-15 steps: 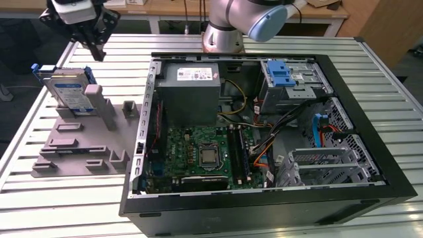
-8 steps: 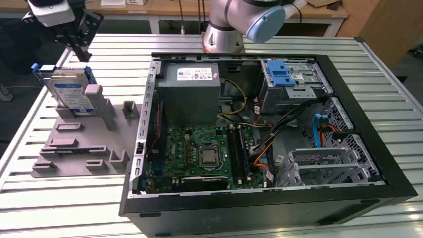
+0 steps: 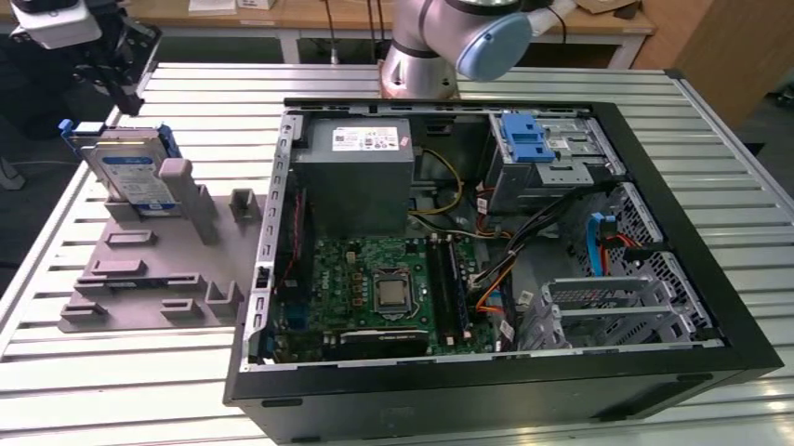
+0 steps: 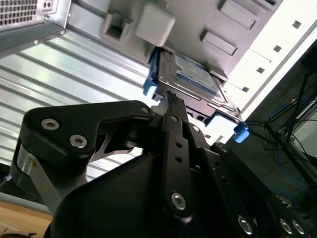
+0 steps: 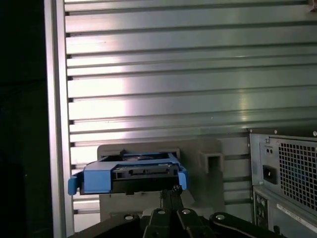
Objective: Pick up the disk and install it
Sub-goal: 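Reach for the disk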
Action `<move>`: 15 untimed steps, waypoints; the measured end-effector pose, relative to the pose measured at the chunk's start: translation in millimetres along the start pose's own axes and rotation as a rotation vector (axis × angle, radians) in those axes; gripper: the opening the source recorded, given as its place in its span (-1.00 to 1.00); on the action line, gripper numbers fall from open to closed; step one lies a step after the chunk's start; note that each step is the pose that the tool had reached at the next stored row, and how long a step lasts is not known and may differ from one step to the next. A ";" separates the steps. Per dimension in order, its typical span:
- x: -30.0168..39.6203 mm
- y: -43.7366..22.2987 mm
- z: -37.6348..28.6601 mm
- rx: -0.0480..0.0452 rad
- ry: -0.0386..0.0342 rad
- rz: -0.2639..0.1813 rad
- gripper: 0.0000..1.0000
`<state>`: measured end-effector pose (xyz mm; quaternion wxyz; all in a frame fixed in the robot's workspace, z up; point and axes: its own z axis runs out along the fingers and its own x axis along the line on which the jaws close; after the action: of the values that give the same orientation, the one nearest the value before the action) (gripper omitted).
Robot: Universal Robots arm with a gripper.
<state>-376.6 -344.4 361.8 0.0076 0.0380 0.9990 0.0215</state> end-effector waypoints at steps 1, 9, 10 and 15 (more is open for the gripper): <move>4.6 0.6 0.6 0.0000 0.0000 0.000 -0.79; 41.0 -0.7 3.6 0.0000 0.0002 0.000 -0.79; 45.5 -1.1 3.8 0.0001 0.0005 0.000 -0.79; 48.8 -1.3 3.9 0.0004 0.0035 0.000 -0.79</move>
<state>-425.2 -341.7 357.2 0.0058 0.0381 0.9990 0.0214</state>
